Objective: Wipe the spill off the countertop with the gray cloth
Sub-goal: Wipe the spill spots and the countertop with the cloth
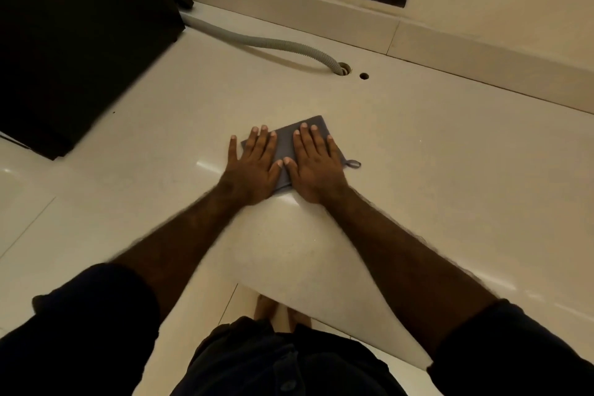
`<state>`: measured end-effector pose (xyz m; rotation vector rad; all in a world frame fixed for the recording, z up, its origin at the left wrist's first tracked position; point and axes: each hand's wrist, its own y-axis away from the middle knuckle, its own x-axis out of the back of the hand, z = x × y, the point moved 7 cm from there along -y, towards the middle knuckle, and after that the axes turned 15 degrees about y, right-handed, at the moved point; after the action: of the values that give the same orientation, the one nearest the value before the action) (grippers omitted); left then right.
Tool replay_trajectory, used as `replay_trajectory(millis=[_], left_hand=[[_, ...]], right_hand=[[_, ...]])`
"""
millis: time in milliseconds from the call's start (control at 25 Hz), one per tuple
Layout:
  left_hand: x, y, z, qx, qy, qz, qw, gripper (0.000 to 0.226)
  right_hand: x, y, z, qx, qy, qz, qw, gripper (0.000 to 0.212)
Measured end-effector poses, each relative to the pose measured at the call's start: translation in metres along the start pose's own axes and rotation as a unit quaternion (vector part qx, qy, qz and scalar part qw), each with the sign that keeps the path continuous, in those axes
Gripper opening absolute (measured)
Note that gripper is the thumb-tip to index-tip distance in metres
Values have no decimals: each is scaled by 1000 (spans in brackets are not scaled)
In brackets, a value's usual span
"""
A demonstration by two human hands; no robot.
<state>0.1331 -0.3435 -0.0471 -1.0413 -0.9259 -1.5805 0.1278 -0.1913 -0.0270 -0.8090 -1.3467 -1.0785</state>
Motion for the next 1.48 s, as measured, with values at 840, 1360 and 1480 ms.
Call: replay_trajectory(millis=[840,1360,1480], left_hand=[[-55,115,146,-30,53,-44,997,75],[-92,129,236,-214,57,-119,968,75],[-98,103,253,-243,45,-125,961,74]], right_hand=[[-31,183,49,-64,-58,-8,996,74],[-64,286,107,-187,-37,-1,982,73],[-66,276,131,-211,-20,-6,977,75]])
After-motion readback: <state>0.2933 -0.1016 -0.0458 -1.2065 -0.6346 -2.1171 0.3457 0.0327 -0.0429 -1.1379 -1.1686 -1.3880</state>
